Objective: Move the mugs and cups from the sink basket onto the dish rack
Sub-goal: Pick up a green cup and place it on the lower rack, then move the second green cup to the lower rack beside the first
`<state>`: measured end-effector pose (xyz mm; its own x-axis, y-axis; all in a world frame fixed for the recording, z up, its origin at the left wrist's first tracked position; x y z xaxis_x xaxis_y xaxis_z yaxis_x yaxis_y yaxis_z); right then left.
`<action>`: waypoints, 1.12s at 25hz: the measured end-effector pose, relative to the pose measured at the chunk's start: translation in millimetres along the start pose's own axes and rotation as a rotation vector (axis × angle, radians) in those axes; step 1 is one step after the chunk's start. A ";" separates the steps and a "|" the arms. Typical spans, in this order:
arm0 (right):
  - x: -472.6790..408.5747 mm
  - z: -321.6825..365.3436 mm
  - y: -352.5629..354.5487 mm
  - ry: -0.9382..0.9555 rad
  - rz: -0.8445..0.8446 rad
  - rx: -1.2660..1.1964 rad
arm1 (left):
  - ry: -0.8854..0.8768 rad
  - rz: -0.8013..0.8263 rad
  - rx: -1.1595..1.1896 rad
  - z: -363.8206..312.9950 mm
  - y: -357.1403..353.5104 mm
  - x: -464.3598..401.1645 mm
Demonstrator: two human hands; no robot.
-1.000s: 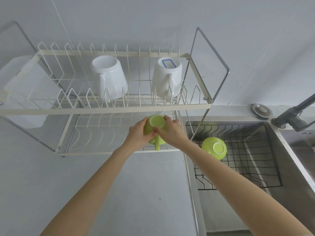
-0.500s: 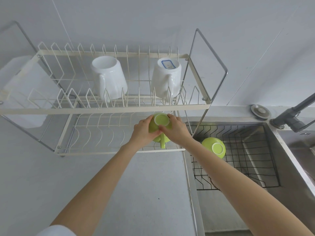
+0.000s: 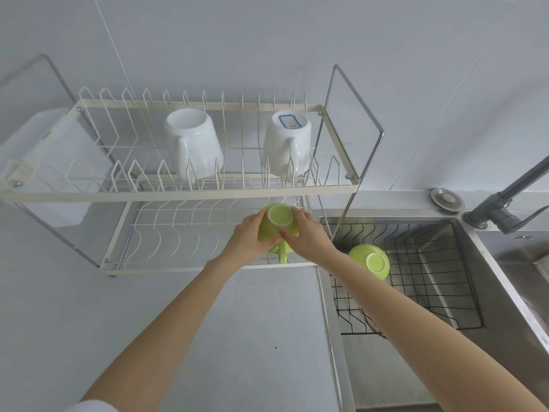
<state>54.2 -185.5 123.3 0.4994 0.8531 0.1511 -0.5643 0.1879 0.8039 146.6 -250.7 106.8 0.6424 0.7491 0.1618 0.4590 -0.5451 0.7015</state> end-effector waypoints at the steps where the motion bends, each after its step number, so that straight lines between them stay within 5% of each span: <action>1: 3.9 1.0 -0.2 0.018 0.002 0.029 | -0.012 0.007 -0.029 1.6 0.3 2.7; 11: 71.6 -7.8 2.4 0.167 -0.016 0.256 | -0.159 -0.037 -0.560 -12.2 -4.0 63.5; 28: 124.1 -151.5 47.2 -0.005 0.048 0.374 | -0.212 0.074 -0.550 -98.4 -112.1 92.3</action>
<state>-10.1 2.9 92.8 0.4822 0.8540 0.1955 -0.3085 -0.0433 0.9502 94.0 -83.4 111.5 0.7949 0.5943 0.1218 0.0594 -0.2760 0.9593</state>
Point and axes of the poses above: each hand's wrist, its own x-axis away from the middle knuckle, its own y-axis out of the back of the hand, z = x × y, the point moved 8 cm from there along -x, towards the middle knuckle, and after that the axes turned 5 degrees about -z, right-handed, at the moved point
